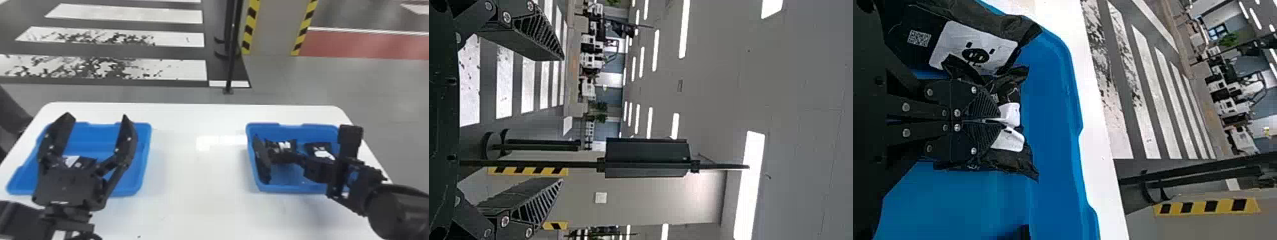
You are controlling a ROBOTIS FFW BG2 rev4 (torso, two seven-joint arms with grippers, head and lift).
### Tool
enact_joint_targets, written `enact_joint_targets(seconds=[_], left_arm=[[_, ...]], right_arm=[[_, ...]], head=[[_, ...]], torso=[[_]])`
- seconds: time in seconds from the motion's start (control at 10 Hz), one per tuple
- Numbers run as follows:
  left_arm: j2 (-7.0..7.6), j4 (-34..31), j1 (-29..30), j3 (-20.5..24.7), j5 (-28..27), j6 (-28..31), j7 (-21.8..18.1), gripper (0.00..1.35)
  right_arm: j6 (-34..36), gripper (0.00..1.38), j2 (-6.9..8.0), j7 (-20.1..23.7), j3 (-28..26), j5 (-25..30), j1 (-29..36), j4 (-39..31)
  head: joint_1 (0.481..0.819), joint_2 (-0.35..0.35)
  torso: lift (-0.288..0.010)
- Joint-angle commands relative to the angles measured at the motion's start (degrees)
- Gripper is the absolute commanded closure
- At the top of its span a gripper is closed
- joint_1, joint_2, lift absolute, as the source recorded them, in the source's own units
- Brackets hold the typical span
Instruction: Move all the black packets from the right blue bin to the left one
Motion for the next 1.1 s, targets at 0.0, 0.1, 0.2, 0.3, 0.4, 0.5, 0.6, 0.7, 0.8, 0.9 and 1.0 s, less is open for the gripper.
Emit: enact_joint_targets(seconds=[0.0,0.1,0.2,0.3,0.4,0.5,0.6,0.7,0.8,0.9,1.0], left_arm=[[0.01,0.14,-0.01,-0.12,0.22,-0.67,0.0,0.18],[0.1,0.42,-0.15,-0.46,1.25,-1.37,0.0,0.18],[0.19,1.26,-0.29,-1.26,4.45,-2.36,0.0,0.18],[0.19,1.83,-0.29,-1.6,6.51,-3.48,0.0,0.18],[0.27,2.11,-0.43,-2.29,7.31,-3.62,0.0,0.18],[0.8,2.11,-0.85,-3.66,9.02,-3.48,0.0,0.18],[1.15,2.11,-1.55,-4.8,10.16,-2.64,-0.35,0.18],[1.42,2.11,-2.26,-5.6,11.65,-1.8,-1.23,0.18],[1.59,2.11,-2.54,-6.29,12.34,-1.23,-1.58,0.18],[1.77,2.11,-2.82,-6.86,13.25,-0.81,-1.84,0.18],[1.94,2.11,-3.24,-7.54,13.93,-0.95,-2.02,0.18]], right_arm=[[-1.58,1.17,0.67,0.0,-2.17,-0.72,2.54,-3.24],[-1.86,1.17,1.19,0.0,-3.99,-1.86,4.79,-7.18],[-2.7,1.17,1.37,0.09,-4.79,-4.6,6.2,-10.41],[-3.27,1.17,1.37,1.06,-4.79,-7.8,6.34,-12.1],[-3.69,1.17,1.37,2.11,-4.11,-10.54,6.2,-14.21],[-4.95,1.17,1.19,3.25,-1.82,-14.66,5.64,-15.34],[-5.94,1.17,0.67,4.22,0.92,-18.09,4.79,-16.46],[-6.64,1.17,0.14,4.92,3.78,-20.83,4.37,-17.87],[-7.2,1.17,-0.39,5.19,6.75,-23.68,4.23,-18.85],[-7.77,1.17,-0.74,5.36,9.26,-25.17,4.09,-19.27],[-7.91,1.17,-1.09,5.63,11.43,-25.85,3.53,-19.27]], head=[[0.695,-0.093],[0.695,-0.103],[0.695,-0.11],[0.695,-0.11],[0.695,-0.104],[0.695,-0.081],[0.695,-0.054],[0.695,-0.019],[0.695,-0.005],[0.695,0.03],[0.695,0.061]], torso=[[-0.14],[-0.14],[-0.14],[-0.14],[-0.14],[-0.14],[-0.14],[-0.14],[-0.14],[-0.14],[-0.14]])
